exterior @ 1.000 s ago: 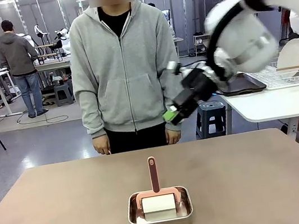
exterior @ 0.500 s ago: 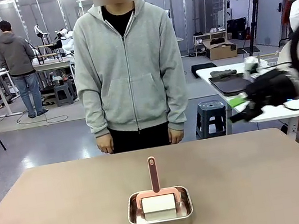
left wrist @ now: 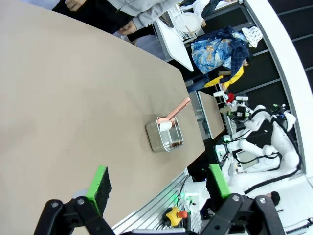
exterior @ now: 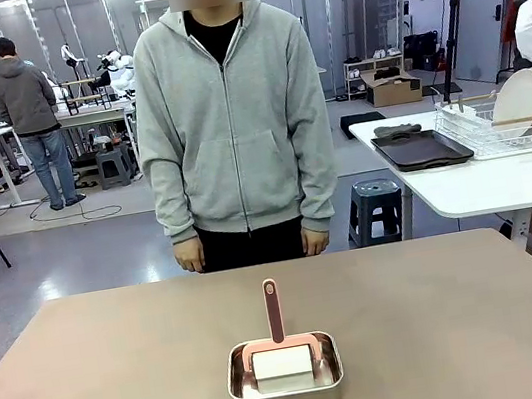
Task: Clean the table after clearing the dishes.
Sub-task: Place the Lint Roller back on top of the Airtight Container.
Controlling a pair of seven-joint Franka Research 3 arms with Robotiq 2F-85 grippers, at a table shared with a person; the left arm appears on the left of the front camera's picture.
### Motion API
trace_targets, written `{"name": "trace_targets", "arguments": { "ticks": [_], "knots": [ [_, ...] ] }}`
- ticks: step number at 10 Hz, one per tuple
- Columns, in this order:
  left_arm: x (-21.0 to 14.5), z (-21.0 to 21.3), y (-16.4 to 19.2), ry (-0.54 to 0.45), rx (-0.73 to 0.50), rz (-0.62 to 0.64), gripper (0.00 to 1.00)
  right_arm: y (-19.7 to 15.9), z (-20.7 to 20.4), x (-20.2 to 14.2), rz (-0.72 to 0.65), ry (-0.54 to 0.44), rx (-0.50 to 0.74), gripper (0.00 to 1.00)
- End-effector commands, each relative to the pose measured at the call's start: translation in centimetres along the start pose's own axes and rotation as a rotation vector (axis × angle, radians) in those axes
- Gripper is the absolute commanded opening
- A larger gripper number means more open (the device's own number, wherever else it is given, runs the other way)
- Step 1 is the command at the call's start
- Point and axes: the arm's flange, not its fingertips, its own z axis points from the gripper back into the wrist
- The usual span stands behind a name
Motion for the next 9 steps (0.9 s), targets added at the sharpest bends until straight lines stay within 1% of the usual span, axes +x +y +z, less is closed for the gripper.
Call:
{"name": "trace_targets", "arguments": {
  "ticks": [1, 2, 4, 5, 9],
  "knots": [
    [-0.2, 0.3, -0.1, -0.003, -0.012, -0.006, 1.0, -1.1, 2.0, -2.9, -0.006, -0.102, 0.055, 1.0],
    [-0.2, 0.3, -0.1, -0.003, -0.012, -0.006, 1.0, -1.5, 2.6, -3.9, -0.028, -0.125, 0.063, 1.0],
    [-0.2, 0.3, -0.1, -0.003, -0.012, -0.006, 1.0, -1.6, 2.2, -3.5, -0.031, -0.127, 0.041, 1.0],
    [-0.2, 0.3, -0.1, -0.003, -0.012, -0.006, 1.0, -1.9, 3.9, -4.5, -0.062, -0.134, 0.042, 1.0],
    [-0.2, 0.3, -0.1, -0.003, -0.012, -0.006, 1.0, -1.9, 3.9, -4.5, -0.062, -0.134, 0.042, 1.0]
  ]
}}
